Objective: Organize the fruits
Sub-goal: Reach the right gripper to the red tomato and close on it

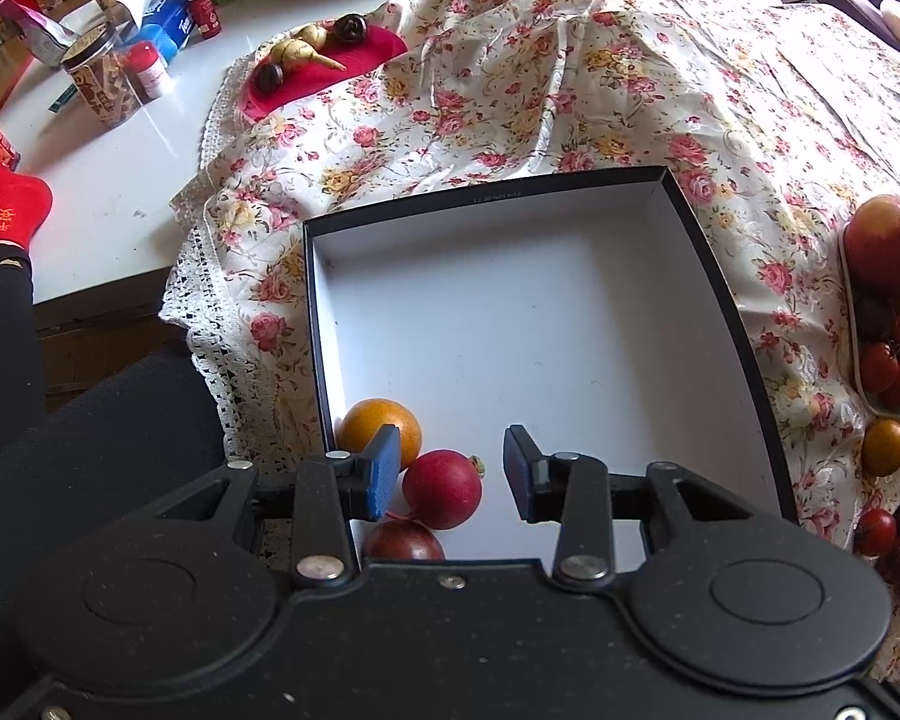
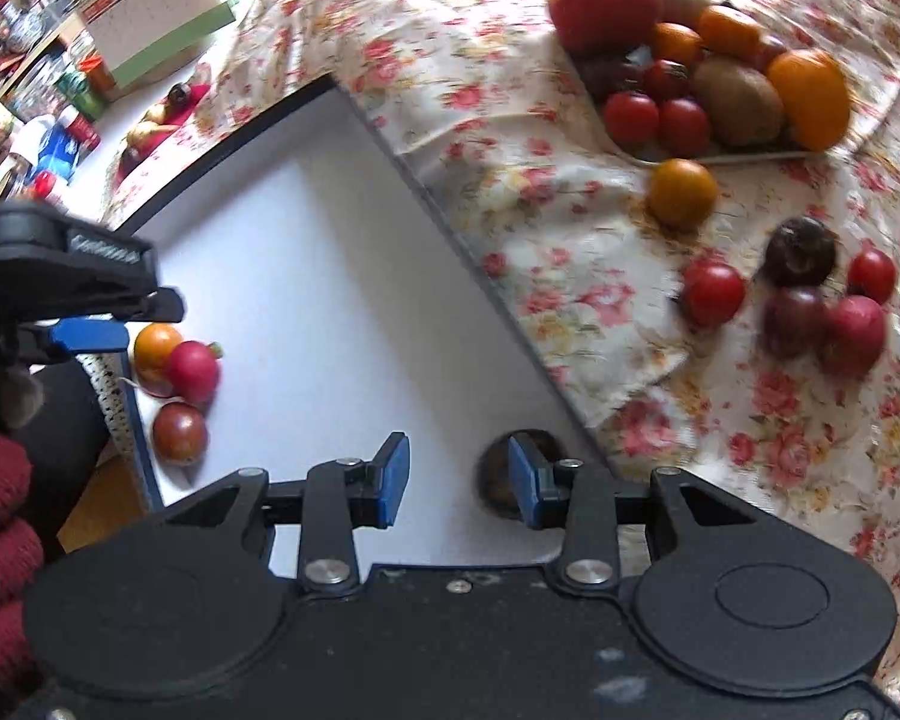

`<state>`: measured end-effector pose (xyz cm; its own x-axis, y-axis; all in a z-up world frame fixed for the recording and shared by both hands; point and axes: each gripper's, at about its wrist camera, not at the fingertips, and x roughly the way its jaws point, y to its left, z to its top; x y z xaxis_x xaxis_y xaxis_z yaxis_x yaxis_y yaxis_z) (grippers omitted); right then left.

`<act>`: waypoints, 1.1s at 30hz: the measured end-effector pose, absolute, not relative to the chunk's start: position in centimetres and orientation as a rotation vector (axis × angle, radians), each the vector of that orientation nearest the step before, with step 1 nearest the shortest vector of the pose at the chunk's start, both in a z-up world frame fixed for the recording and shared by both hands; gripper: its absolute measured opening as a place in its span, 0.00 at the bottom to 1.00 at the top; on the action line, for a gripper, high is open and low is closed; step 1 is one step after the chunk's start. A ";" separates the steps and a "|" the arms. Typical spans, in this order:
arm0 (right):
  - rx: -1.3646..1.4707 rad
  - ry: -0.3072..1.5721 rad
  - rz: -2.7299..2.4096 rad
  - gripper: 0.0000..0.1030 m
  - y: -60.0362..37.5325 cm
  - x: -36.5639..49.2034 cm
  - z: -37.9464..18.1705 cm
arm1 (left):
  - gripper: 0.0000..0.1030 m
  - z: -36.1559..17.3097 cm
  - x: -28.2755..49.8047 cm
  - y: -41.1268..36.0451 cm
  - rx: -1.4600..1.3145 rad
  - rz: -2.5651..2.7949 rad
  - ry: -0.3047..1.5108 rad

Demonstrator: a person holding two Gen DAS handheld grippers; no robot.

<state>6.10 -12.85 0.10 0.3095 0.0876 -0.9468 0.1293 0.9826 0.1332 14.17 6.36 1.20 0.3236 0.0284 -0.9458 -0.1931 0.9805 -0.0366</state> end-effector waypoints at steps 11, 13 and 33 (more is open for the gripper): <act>0.306 1.145 -0.221 0.38 -23.8 2.7 2.8 | 0.46 1.5 14.0 4.2 -0.095 0.064 1.217; 0.322 1.115 -0.273 0.38 -26.2 2.1 3.3 | 0.46 1.7 13.9 3.5 -0.074 0.044 1.207; 0.494 1.064 -0.409 0.38 -35.9 5.8 0.2 | 0.46 1.8 12.8 -1.0 0.043 -0.144 1.159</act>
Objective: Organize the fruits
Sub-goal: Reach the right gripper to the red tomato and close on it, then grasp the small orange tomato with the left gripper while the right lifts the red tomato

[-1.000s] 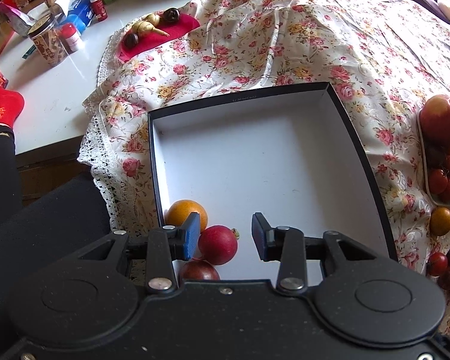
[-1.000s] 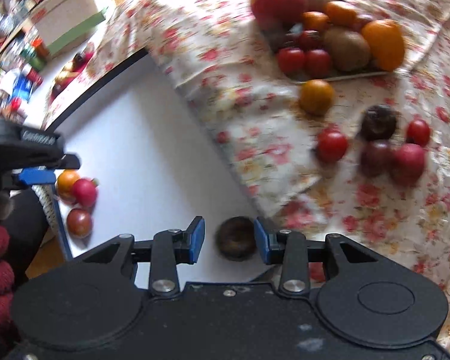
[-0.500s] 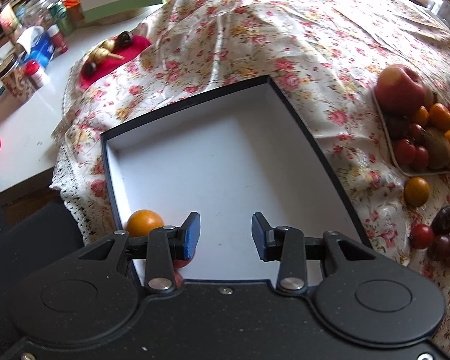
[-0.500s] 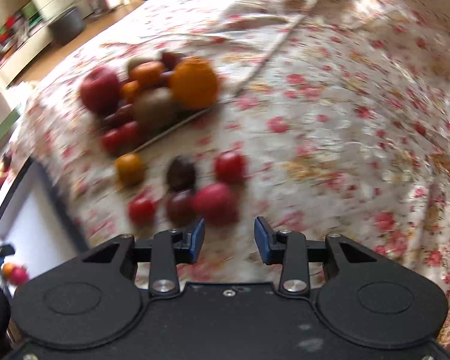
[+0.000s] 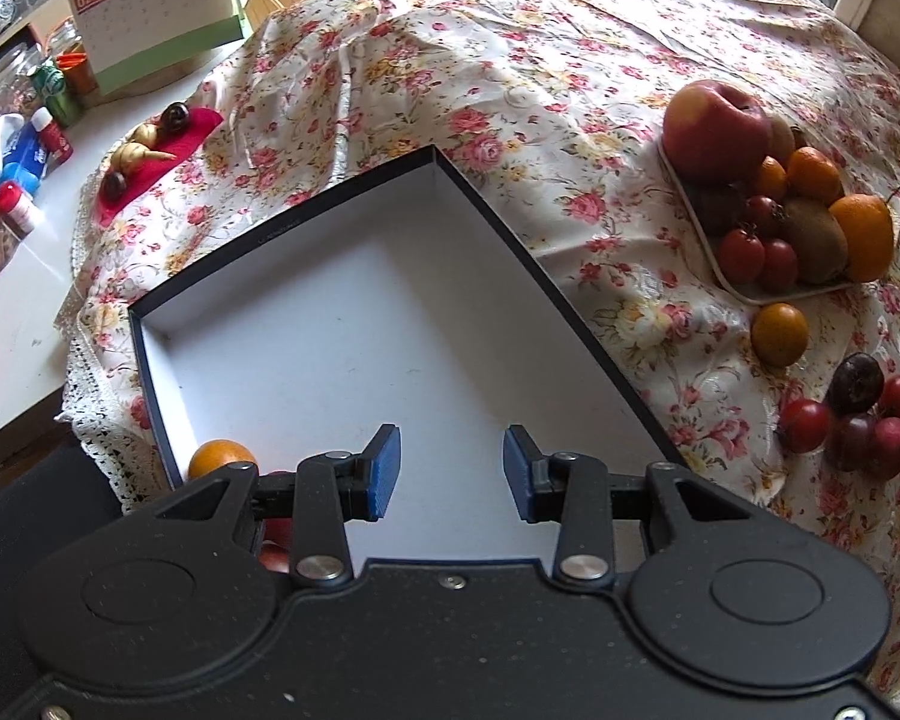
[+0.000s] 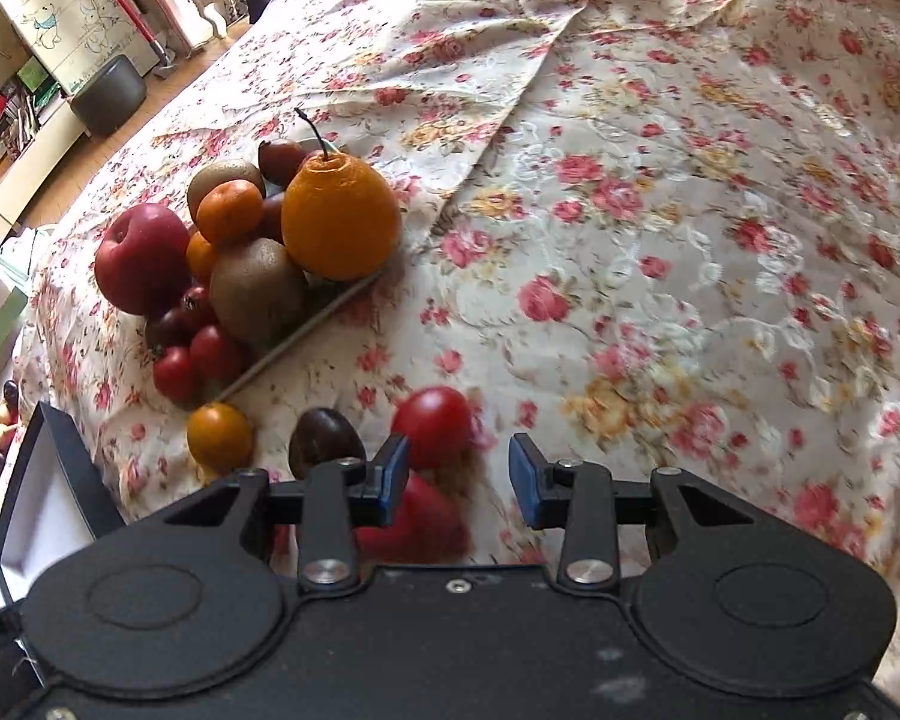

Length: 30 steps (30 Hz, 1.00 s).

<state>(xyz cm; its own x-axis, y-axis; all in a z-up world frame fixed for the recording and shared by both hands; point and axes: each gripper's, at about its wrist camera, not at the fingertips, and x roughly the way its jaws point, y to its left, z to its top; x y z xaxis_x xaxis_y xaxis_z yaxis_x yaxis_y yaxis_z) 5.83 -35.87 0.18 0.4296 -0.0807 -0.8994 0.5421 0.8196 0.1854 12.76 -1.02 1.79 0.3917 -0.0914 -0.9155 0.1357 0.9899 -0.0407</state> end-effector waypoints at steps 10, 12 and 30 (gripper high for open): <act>0.435 1.102 -0.392 0.41 -34.9 8.5 -2.1 | 0.46 2.0 12.5 -1.8 0.037 -0.196 1.151; 0.388 1.094 -0.412 0.35 -34.4 8.9 -2.2 | 0.45 2.2 12.4 -2.3 0.053 -0.202 1.142; 0.446 0.962 -0.395 0.35 -37.3 0.9 2.0 | 0.45 3.0 13.1 -16.5 0.117 -0.355 1.142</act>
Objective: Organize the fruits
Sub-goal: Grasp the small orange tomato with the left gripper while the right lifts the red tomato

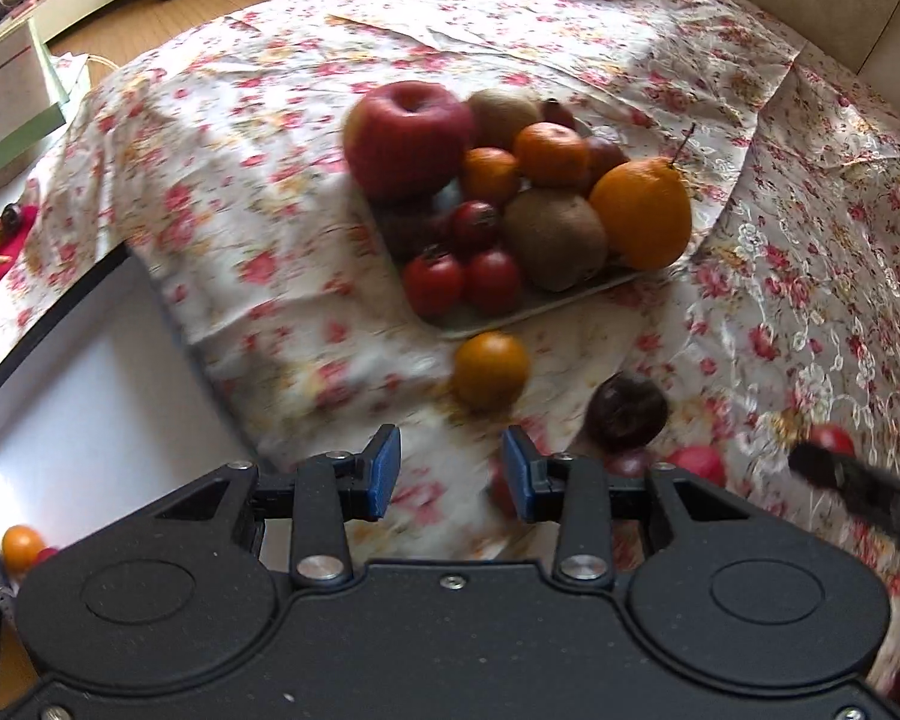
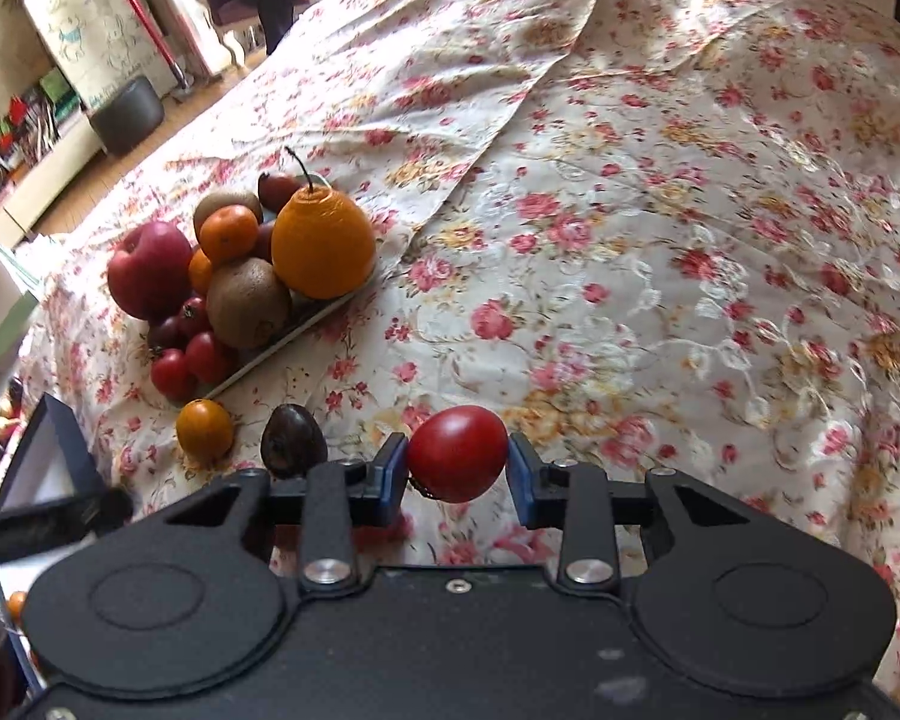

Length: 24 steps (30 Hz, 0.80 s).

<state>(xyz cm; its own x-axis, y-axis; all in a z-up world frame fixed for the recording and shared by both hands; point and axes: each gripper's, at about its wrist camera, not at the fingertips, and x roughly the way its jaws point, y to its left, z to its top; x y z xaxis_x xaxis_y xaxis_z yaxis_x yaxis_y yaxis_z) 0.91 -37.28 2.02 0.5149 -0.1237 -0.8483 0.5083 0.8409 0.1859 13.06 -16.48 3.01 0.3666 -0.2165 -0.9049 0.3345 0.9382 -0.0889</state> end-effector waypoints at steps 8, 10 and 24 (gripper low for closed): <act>0.451 0.929 -0.376 0.35 -37.4 -0.9 2.5 | 0.45 0.8 15.5 -19.4 0.110 -0.298 1.183; 0.453 0.927 -0.365 0.35 -37.4 -1.0 2.4 | 0.45 0.2 15.9 -19.7 0.115 -0.288 1.189; 0.445 0.958 -0.349 0.35 -36.9 -0.7 1.3 | 0.45 -0.8 17.0 -19.7 0.074 -0.252 1.235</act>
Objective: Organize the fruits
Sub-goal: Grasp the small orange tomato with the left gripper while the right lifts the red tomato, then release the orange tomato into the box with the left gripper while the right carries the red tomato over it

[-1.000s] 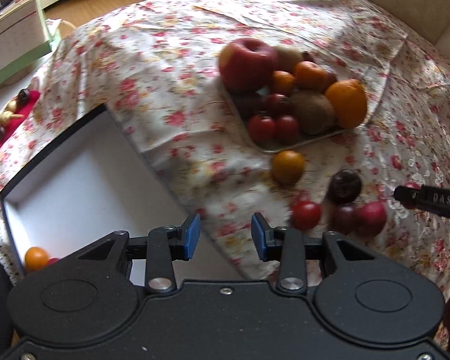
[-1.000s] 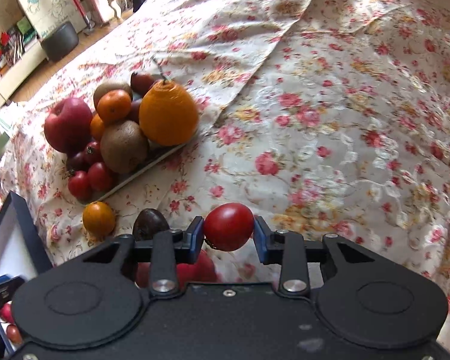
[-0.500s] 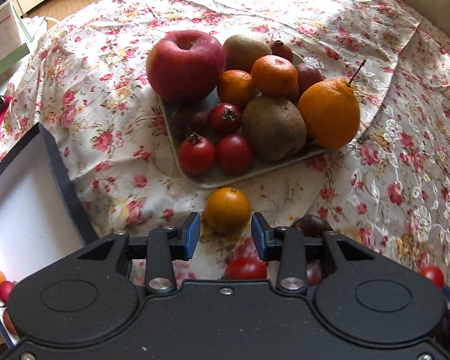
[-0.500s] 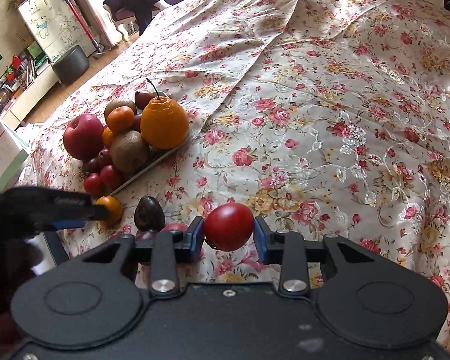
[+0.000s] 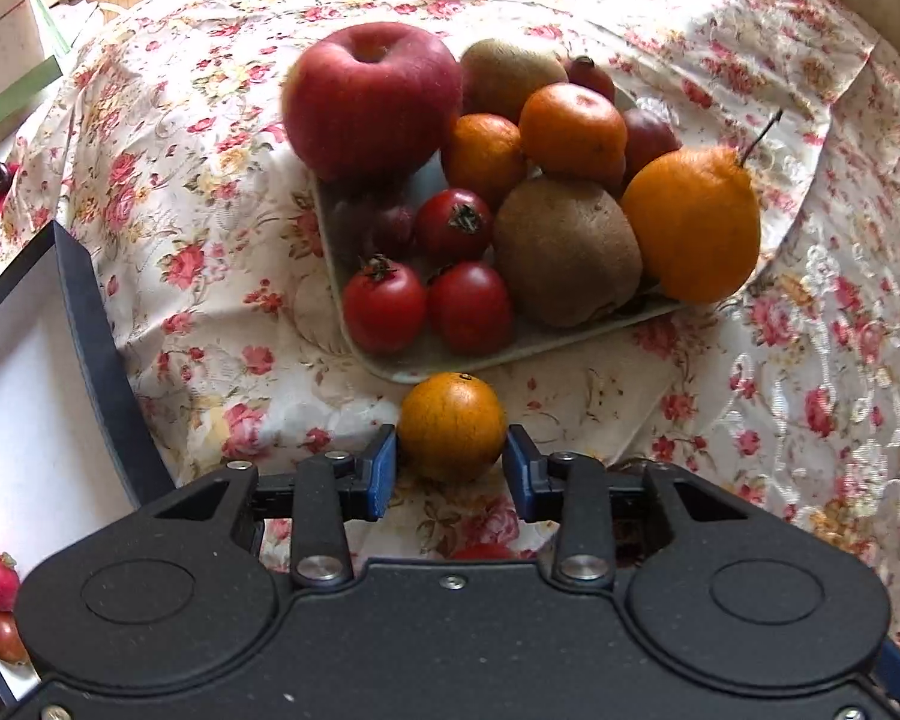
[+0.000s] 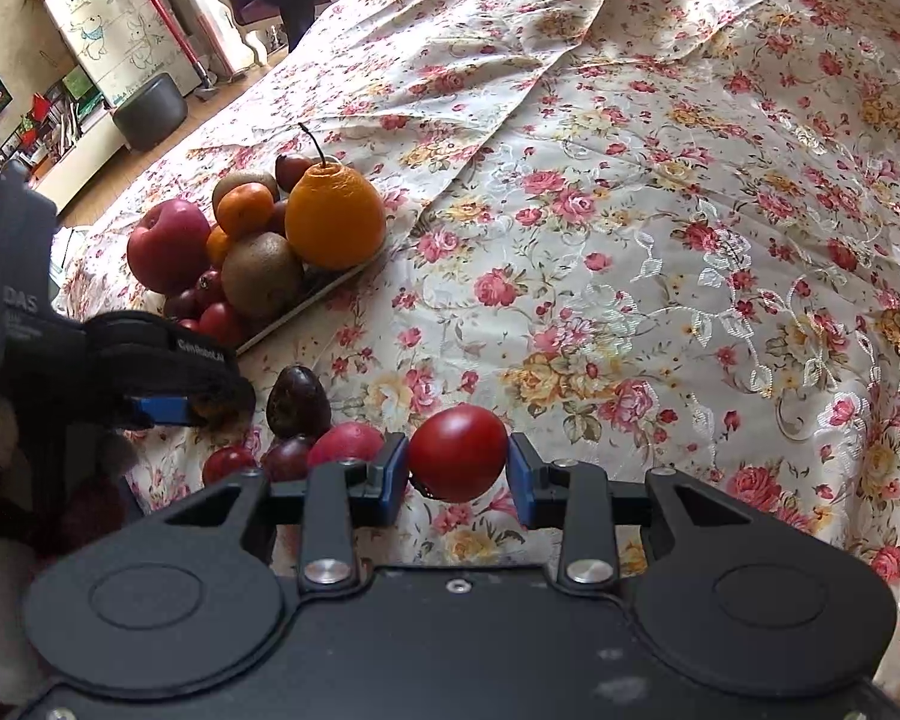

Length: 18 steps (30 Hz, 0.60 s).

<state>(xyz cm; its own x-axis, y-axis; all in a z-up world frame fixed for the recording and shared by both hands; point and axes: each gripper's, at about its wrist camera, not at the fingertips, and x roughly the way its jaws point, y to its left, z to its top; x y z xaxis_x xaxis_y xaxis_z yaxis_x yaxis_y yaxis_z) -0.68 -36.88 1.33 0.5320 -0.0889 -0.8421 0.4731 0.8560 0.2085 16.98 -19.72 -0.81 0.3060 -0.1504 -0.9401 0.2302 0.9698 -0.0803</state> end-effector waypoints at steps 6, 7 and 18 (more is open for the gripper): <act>0.420 0.955 -0.310 0.35 -35.2 -0.6 2.7 | 0.45 2.1 17.4 -14.9 0.041 -0.220 1.224; 0.415 0.954 -0.296 0.35 -34.7 -0.5 2.9 | 0.45 2.6 17.5 -13.9 0.039 -0.207 1.217; 0.332 1.036 -0.034 0.35 -23.8 3.2 4.0 | 0.45 2.9 18.9 0.0 -0.014 0.111 1.269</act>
